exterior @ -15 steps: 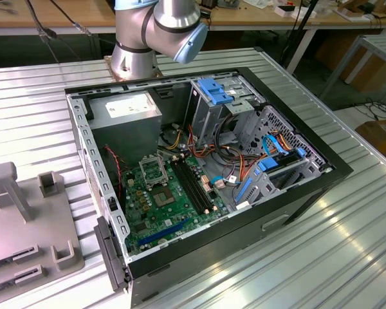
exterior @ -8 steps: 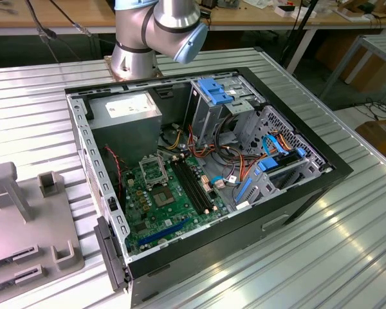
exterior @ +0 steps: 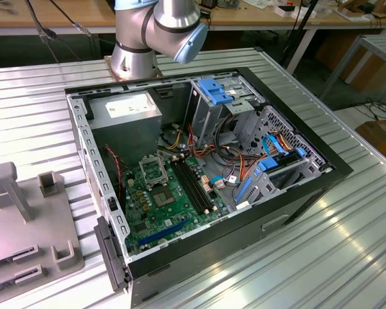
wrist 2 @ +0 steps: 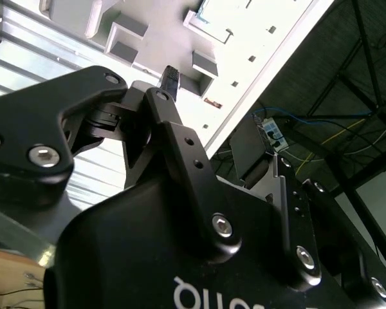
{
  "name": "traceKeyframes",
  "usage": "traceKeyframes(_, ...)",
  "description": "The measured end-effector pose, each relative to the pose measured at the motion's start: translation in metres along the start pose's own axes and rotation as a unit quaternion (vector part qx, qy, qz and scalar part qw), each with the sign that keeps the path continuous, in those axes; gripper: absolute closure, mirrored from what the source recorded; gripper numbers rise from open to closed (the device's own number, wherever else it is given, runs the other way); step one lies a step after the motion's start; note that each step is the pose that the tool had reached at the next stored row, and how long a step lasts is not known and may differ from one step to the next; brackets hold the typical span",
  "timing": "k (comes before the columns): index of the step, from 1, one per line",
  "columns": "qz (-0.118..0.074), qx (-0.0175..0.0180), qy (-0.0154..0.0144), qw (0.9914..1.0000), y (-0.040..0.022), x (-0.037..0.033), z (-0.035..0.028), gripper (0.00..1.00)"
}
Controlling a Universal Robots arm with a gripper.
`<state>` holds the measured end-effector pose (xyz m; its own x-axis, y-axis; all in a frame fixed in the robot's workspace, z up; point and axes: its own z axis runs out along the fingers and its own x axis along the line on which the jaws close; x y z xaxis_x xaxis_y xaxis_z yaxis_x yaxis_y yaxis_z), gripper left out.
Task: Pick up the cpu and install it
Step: 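Pick up the cpu and move it towards the insertion slot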
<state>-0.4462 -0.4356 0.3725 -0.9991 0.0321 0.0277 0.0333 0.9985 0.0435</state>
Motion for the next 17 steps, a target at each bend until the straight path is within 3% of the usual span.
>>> traceKeyframes(7,-0.009,0.0003,0.0004,0.99996,-0.0100,0.0029,0.0027,0.40)
traceKeyframes(9,-0.017,0.0005,0.0009,0.99985,-0.0105,0.0031,0.0045,0.40)
traceKeyframes(17,-0.017,0.0005,0.0017,0.99985,-0.0117,0.0031,0.0056,0.40)
